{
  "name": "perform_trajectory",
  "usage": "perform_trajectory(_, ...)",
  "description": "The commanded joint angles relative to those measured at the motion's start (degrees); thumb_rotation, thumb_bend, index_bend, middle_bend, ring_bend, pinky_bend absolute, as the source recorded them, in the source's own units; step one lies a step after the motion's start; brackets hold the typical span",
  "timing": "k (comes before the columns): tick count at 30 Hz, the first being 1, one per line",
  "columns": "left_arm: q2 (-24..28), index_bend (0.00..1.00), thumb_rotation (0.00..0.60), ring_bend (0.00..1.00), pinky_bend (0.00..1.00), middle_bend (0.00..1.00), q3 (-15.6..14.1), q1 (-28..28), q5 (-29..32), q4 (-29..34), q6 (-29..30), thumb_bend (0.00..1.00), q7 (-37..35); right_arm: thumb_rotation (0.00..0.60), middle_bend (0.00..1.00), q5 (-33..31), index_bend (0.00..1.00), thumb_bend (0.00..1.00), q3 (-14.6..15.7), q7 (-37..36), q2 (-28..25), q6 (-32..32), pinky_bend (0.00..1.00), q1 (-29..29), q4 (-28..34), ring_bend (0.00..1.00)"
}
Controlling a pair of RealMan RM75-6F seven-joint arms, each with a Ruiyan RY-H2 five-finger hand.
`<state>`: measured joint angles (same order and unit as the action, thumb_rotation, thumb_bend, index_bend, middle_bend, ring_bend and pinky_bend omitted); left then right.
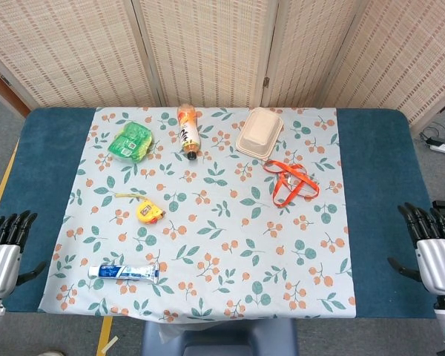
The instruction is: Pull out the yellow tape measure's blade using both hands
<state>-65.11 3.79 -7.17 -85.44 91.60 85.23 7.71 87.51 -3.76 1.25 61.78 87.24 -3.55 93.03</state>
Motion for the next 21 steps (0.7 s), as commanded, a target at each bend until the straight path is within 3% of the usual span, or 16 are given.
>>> perform_trajectory(1, 0.1, 0.08, 0.600, 0.06, 0.00, 0.09, 0.4, -0.9, -0.3, 0.0, -0.8, 0.24, -0.4, 0.600, 0.09, -0.1, 0.00, 0.19, -0.2, 0.2, -0.3, 0.1, 0.00, 0.0, 0.3, 0.09)
perform_trajectory(7, 0.1, 0.09, 0.600, 0.06, 0.00, 0.09, 2.3, -5.8, -2.3, -0.9, -5.1, 0.24, -4.1, 0.600, 0.09, 0.1, 0.00, 0.19, -0.4, 0.4, -0.9, 0.1, 0.00, -0.2, 0.9, 0.10)
perform_trajectory(21, -4.2, 0.11, 0.600, 0.07, 0.00, 0.09, 5.0, -22.1, -2.9, -7.0, -23.8, 0.24, -8.3, 0.600, 0.09, 1.0, 0.00, 0.19, -0.2, 0.5, -2.4, 0.6, 0.00, 0.0, 2.1, 0.10)
